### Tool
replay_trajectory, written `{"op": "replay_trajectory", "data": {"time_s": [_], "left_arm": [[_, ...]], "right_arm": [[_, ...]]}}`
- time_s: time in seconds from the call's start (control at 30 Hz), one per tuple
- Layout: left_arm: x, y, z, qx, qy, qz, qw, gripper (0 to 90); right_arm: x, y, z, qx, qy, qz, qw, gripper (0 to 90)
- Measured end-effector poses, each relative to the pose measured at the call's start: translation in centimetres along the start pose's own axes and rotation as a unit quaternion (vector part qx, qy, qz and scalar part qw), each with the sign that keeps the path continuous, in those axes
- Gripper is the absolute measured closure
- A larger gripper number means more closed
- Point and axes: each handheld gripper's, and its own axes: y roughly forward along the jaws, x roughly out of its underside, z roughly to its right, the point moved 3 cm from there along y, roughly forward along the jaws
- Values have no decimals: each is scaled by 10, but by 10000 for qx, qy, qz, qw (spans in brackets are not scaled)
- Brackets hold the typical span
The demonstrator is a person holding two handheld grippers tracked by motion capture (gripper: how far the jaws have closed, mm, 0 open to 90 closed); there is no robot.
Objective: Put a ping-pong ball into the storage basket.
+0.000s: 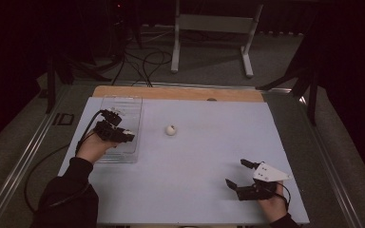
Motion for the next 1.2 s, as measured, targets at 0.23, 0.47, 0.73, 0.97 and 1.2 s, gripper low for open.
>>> {"op": "replay_trajectory", "data": {"time_s": [0.23, 0.47, 0.73, 0.97, 1.2], "left_arm": [[3, 7, -1, 19, -66, -151, 9999, 521], [4, 12, -2, 18, -116, -303, 9995, 520], [3, 12, -2, -82, -188, -280, 9994, 489], [0, 4, -4, -188, -332, -178, 9991, 364], [-5, -7, -3, -293, -442, -50, 9986, 253]], "right_arm": [[0, 0, 0, 11, 3, -11, 10000, 87], [1, 0, 1, 15, 11, -38, 10000, 87], [1, 0, 1, 22, -8, -42, 10000, 87], [1, 0, 1, 27, -7, -37, 10000, 87], [0, 0, 1, 33, -8, -36, 10000, 87]]}}
